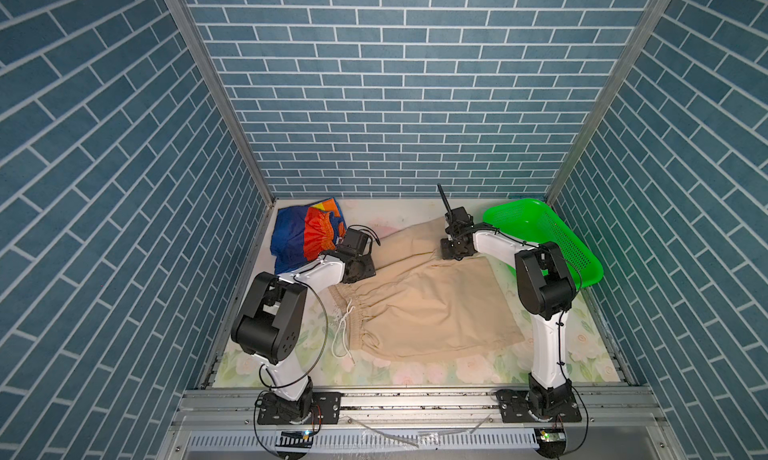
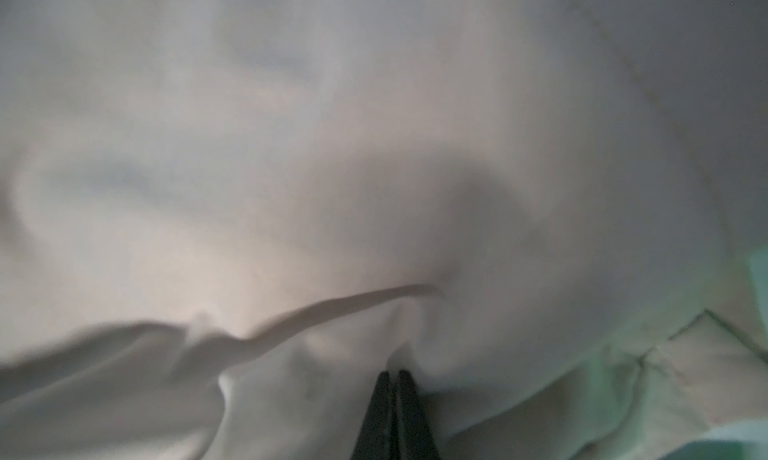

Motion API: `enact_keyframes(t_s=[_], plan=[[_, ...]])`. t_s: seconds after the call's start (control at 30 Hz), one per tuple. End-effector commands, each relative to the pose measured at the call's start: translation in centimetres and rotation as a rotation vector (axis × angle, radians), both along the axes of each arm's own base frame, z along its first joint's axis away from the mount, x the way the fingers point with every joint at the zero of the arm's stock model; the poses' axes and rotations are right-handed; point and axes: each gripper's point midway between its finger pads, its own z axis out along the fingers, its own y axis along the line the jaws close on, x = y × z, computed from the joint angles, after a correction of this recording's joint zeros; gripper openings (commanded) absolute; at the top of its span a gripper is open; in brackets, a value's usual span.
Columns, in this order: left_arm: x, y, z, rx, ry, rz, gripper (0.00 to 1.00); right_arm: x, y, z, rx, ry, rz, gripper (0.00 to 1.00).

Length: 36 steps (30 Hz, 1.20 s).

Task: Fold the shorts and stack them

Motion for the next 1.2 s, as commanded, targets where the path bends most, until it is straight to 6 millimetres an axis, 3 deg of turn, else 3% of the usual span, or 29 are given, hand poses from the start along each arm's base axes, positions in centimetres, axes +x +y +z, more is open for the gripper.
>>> enact_keyframes(t_s=[0.0, 0.03, 0.07, 0.17, 0.43, 0.53, 0.67, 0.8, 0.87, 0.9, 1.0, 1.17], plan=[[1.7, -0.4, 0.2, 0.023, -0.026, -0.006, 0.52, 2.4, -1.4, 0.3, 0.006, -0.023, -0.081, 0.09], [2.2, -0.4, 0.1, 0.032, -0.028, -0.012, 0.53, 3.0, -1.6, 0.7, 0.014, -0.035, -0.090, 0.10], [2.8, -0.4, -0.1, 0.047, -0.030, -0.015, 0.53, 3.4, -1.9, -0.5, 0.011, -0.018, -0.098, 0.11], [4.4, -0.6, -0.8, 0.078, -0.030, -0.023, 0.52, 5.1, -1.9, -0.8, 0.026, -0.020, -0.105, 0.14], [8.0, -0.9, -2.7, 0.087, -0.011, -0.011, 0.46, 9.7, 0.0, -0.7, 0.075, -0.069, -0.071, 0.23], [8.9, -0.4, -2.9, 0.103, -0.007, -0.003, 0.42, 11.2, 0.6, 0.2, 0.099, -0.100, -0.046, 0.24], [9.5, 1.0, -2.3, 0.136, -0.008, 0.026, 0.37, 12.2, 1.2, 3.2, 0.121, -0.157, -0.014, 0.26], [9.5, 2.7, -1.0, 0.180, -0.019, 0.050, 0.32, 10.5, 1.1, 7.1, 0.138, -0.214, -0.001, 0.31], [9.3, 3.5, -0.4, 0.208, -0.022, 0.061, 0.31, 8.7, 0.2, 8.3, 0.106, -0.244, -0.018, 0.46], [9.2, 3.6, -0.1, 0.214, -0.023, 0.063, 0.31, 7.8, -0.3, 10.1, 0.098, -0.273, -0.035, 0.53], [9.6, 3.0, 1.0, 0.186, -0.048, 0.045, 0.38, 4.8, -2.5, 10.5, 0.066, -0.256, -0.098, 0.68], [11.4, -0.5, 3.3, 0.128, -0.142, -0.069, 0.61, 1.5, -5.2, 9.1, 0.079, -0.163, -0.192, 0.72]])
